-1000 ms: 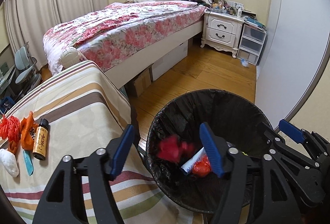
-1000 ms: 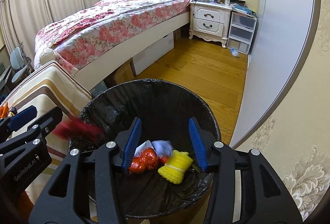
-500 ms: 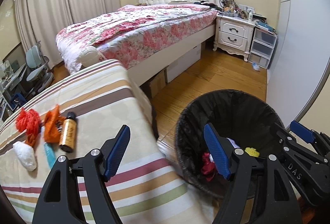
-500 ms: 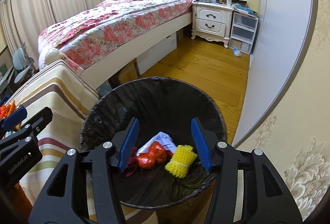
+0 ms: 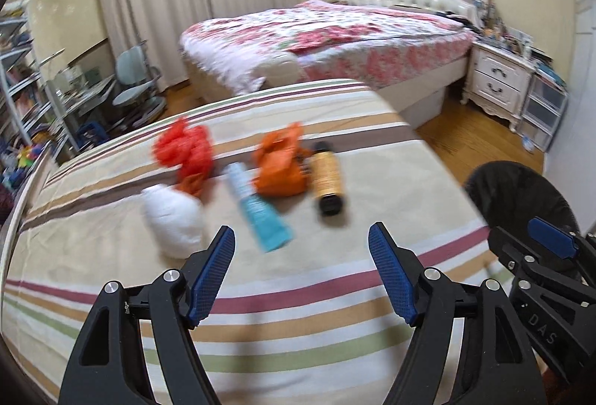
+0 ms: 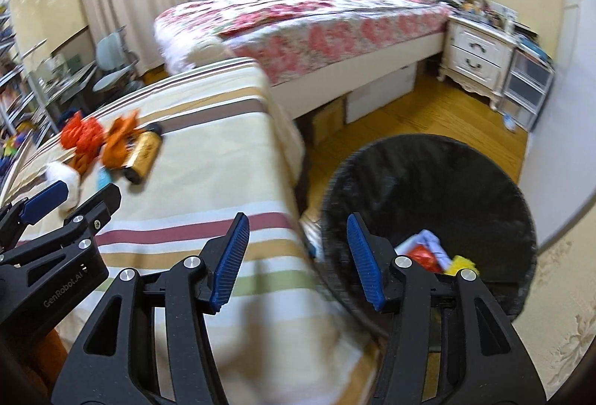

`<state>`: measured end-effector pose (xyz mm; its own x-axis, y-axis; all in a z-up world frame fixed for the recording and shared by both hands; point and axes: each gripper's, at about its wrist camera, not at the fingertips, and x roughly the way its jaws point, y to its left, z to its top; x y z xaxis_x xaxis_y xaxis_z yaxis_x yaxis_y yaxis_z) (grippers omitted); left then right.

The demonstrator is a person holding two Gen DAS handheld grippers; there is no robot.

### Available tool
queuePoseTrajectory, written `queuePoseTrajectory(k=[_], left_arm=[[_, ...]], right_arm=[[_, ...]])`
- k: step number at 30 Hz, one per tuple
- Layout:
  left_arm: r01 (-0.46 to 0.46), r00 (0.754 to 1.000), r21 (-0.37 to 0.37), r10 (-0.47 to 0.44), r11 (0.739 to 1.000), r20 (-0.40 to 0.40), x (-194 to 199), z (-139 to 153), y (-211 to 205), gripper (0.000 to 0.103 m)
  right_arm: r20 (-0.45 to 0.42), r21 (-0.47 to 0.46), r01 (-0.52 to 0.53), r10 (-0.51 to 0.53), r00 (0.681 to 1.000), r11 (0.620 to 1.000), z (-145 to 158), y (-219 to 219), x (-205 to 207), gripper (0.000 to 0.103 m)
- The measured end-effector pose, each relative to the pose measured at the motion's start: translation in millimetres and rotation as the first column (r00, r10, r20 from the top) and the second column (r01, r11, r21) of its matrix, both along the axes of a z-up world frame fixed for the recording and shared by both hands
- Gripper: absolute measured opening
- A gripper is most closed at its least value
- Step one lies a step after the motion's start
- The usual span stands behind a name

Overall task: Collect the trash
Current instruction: 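Move both open tools back over the bed toward the items, then grasp the white bag with the left tool while the right approaches the gold bottle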

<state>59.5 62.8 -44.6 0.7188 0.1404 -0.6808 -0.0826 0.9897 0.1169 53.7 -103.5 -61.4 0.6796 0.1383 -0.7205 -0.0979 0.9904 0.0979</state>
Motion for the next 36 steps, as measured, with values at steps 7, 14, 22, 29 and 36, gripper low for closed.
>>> queuePoseTrajectory(k=[7,14,22,29,36], left_arm=[[-0.133,0.991,-0.026,0.132,0.991,-0.015,-2,-4,60,0.072],[-0.134,0.991,-0.073,0.133,0.988,-0.019,15,-3,81,0.070],[-0.099,0.995,-0.105,0.095,0.990,-0.038,13,-8,91,0.040],[-0.084,0.996,-0.121,0.080,0.989,-0.034,-7,-5,104,0.039],[-0.114,0.993,-0.122,0.110,0.986,-0.044,-20,-5,128,0.039]], right_arm=[[-0.033,-0.013,-0.071,0.071,0.997,0.997,-3,40,7,0.054],[-0.048,-0.039,-0.093,0.091,0.995,0.995,-4,58,14,0.054],[-0.057,-0.054,-0.123,0.120,0.991,0.991,-7,73,16,0.054],[-0.059,-0.065,-0.156,0.152,0.987,0.986,-7,89,16,0.054],[-0.061,-0.066,-0.183,0.179,0.982,0.981,-7,104,18,0.054]])
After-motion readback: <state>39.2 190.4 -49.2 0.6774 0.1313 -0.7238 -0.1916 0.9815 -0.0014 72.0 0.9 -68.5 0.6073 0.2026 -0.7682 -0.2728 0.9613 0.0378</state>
